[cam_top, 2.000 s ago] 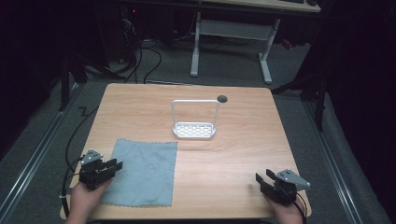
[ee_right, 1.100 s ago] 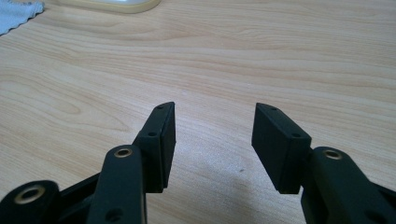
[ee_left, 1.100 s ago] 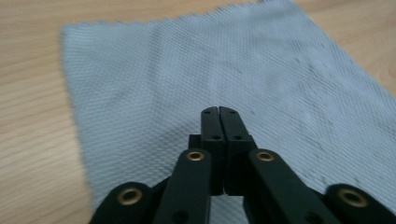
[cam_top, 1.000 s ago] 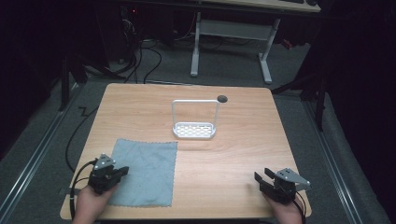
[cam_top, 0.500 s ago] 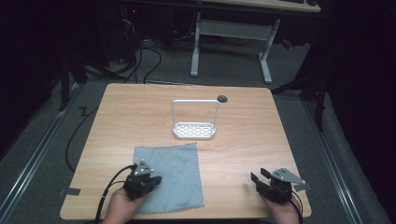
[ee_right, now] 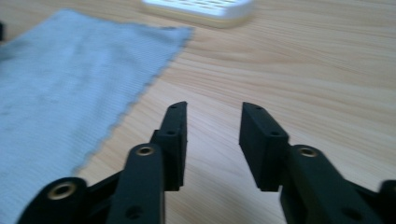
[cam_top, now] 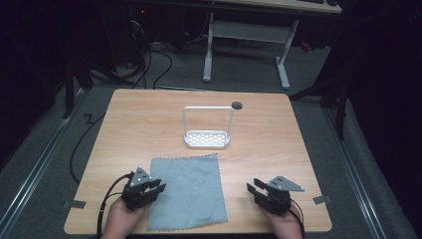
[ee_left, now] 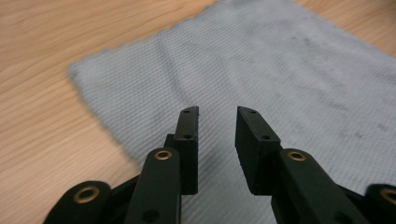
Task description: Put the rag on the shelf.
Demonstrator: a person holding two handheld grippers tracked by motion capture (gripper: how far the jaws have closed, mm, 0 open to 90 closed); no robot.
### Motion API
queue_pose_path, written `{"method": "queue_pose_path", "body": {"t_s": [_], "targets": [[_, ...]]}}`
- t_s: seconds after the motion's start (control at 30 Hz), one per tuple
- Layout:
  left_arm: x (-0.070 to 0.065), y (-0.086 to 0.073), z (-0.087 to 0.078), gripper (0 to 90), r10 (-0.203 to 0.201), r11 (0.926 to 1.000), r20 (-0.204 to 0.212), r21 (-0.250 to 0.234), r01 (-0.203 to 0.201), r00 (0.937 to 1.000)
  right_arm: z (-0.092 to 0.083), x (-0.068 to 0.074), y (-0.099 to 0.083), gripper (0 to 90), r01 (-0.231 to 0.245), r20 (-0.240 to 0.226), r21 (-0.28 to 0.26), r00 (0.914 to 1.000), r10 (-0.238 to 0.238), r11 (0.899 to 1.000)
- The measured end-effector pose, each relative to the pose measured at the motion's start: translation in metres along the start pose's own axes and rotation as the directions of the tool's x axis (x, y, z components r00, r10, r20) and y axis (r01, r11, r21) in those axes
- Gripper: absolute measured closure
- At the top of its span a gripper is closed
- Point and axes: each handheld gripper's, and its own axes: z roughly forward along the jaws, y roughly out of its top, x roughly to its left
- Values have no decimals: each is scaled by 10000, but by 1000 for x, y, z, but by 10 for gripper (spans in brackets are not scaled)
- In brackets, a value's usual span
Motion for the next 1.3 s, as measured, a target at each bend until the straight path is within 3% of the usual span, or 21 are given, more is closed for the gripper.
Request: {"method": "queue_pose_path", "body": {"t_s": [0.13, 0.23, 0.3, 0.43, 0.53, 0.67, 0.8, 0.87, 0.9, 0.93, 1.07, 1.2, 1.23, 1.27, 1.3], "targets": [[3, -2, -1, 700, 23, 9999, 142, 158, -26, 9999, 22, 25, 18, 862, 704, -537, 178, 9961, -693, 9974], [0, -2, 2, 711, 178, 9994, 278, 286, -186, 9995, 46, 42, 32, 900, 1175, -887, 454, 9896, -1132, 9920], [-3, -3, 7, 731, 385, 9978, 225, 523, -397, 9990, 73, 58, 41, 900, 1752, -1103, 929, 9802, -1647, 9802], [-3, -3, 12, 747, 478, 9968, 306, 631, -496, 9984, 94, 62, 43, 900, 1952, -1066, 1536, 9778, -1802, 9687], [-4, -3, 13, 757, 506, 9964, 369, 662, -529, 9980, 99, 60, 41, 900, 2042, -948, 1810, 9773, -1896, 9620], [-9, -2, 16, 770, 541, 9966, 627, 582, -578, 9966, 84, 53, 31, 900, 2078, -966, 1859, 9765, -1926, 9603], [-24, 2, 23, 770, 771, 9947, 1111, 590, -840, 9908, 69, 46, 21, 900, 1980, -922, 1771, 9786, -1841, 9641], [-35, 5, 28, 770, 892, 9933, 1413, 607, -986, 9859, 58, 40, 14, 900, 1845, -837, 1764, 9815, -1720, 9669], [-46, 8, 34, 771, 1096, 9910, 1626, 578, -1203, 9806, 46, 33, 7, 900, 1704, -726, 1804, 9845, -1597, 9687], [-46, 8, 34, 771, 1096, 9910, 1626, 578, -1203, 9806, 46, 33, 7, 900, 1704, -726, 1804, 9845, -1597, 9687], [-64, 11, 41, 771, 1374, 9868, 2180, 545, -1526, 9662, 28, 23, -3, 900, 1550, -533, 1875, 9876, -1475, 9699], [-71, 10, 40, 770, 1503, 9836, 2498, 599, -1702, 9566, 13, 18, -14, 900, 1348, -385, 1837, 9908, -1299, 9737], [-71, 9, 38, 752, 1385, 9851, 2569, 638, -1597, 9565, 10, 14, -16, 813, 1025, -491, 1631, 9942, -957, 9813], [-71, 9, 38, 725, 1385, 9851, 2569, 638, -1597, 9565, 10, 14, -16, 813, 1025, -491, 1631, 9942, -957, 9813], [-69, 8, 37, 725, 1394, 9860, 2369, 561, -1567, 9615, 9, 13, -16, 758, 841, -522, 1511, 9957, -770, 9849]]}}
